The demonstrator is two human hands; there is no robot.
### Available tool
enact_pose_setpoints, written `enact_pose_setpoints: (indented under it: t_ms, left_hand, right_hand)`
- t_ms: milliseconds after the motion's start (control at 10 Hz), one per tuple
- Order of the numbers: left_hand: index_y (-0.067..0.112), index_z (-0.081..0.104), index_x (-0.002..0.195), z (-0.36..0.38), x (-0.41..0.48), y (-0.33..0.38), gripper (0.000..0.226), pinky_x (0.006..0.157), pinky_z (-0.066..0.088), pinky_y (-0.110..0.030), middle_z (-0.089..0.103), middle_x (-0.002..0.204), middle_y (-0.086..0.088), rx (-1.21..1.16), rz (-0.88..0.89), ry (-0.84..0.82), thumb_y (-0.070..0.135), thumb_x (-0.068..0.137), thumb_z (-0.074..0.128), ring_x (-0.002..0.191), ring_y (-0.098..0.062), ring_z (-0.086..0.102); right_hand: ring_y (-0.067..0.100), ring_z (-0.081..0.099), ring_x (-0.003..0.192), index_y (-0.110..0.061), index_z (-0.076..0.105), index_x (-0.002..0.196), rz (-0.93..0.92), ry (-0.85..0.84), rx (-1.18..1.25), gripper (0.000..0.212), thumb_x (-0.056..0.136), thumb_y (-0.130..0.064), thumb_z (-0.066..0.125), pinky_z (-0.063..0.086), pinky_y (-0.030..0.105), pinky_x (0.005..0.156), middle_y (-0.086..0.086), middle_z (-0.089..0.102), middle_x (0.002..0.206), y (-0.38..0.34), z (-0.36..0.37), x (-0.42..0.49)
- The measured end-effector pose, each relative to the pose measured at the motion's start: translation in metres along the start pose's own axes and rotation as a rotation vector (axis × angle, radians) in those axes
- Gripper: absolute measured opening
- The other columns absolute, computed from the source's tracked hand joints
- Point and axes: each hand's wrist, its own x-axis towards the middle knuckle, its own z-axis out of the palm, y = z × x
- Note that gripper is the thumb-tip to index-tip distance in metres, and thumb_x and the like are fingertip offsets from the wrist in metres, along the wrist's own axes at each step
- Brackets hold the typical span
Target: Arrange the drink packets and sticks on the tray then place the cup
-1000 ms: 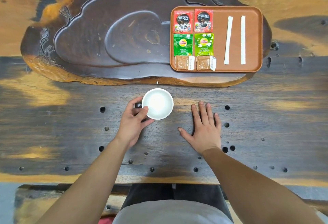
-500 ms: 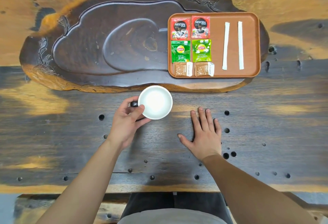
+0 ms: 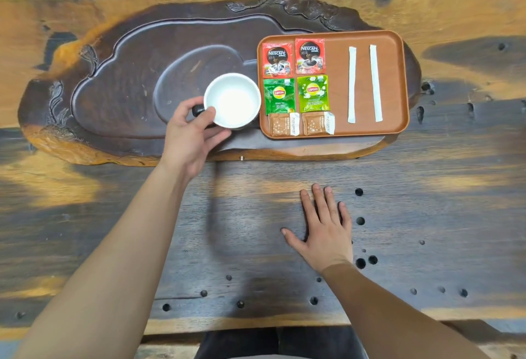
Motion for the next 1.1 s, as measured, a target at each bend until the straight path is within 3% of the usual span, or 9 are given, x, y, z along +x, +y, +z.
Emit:
enact_pose_setpoints:
  t_ms: [200, 500, 900, 1100]
  left_hand:
    - [0.014, 0.056, 0.126, 0.012, 0.026, 0.012, 0.030, 0.085, 0.061, -0.044, 0.069, 0.118, -0.024, 0.034, -0.016, 0.006, 0.008, 0.097, 0.061, 0.092, -0.035, 0.076]
    - [0.021, 0.057, 0.118, 0.013, 0.049, 0.024, 0.026, 0.085, 0.061, -0.045, 0.067, 0.123, -0.021, 0.099, -0.012, -0.023, 0.008, 0.096, 0.061, 0.098, -0.037, 0.074]
    - [0.018, 0.056, 0.128, 0.011, 0.057, 0.026, 0.032, 0.090, 0.059, -0.048, 0.066, 0.125, -0.015, 0.120, 0.000, -0.023, 0.010, 0.097, 0.060, 0.097, -0.034, 0.075]
    - [0.031, 0.042, 0.146, 0.007, 0.053, 0.022, 0.058, 0.092, 0.059, -0.045, 0.056, 0.140, -0.008, 0.091, 0.018, 0.012, 0.021, 0.095, 0.067, 0.102, -0.029, 0.074]
  right_hand:
    - [0.021, -0.004, 0.156, -0.028, 0.009, 0.160, 0.006, -0.001, 0.009, 0.094, 0.087, -0.082, 0.031, 0.013, 0.051, 0.123, -0.001, 0.004, 0.169, 0.001, 0.001, 0.000]
    - [0.022, -0.004, 0.156, -0.027, 0.009, 0.160, 0.008, -0.025, 0.007, 0.094, 0.087, -0.082, 0.030, 0.013, 0.052, 0.123, 0.000, 0.004, 0.169, 0.001, 0.000, 0.001]
    - [0.022, -0.003, 0.156, -0.028, 0.010, 0.160, 0.012, -0.042, -0.017, 0.094, 0.086, -0.082, 0.029, 0.012, 0.052, 0.123, 0.000, 0.004, 0.169, 0.001, 0.001, 0.002]
    - [0.022, -0.005, 0.156, -0.028, 0.008, 0.160, -0.001, -0.022, -0.007, 0.094, 0.087, -0.082, 0.029, 0.011, 0.052, 0.123, -0.001, 0.002, 0.169, -0.001, -0.001, 0.000]
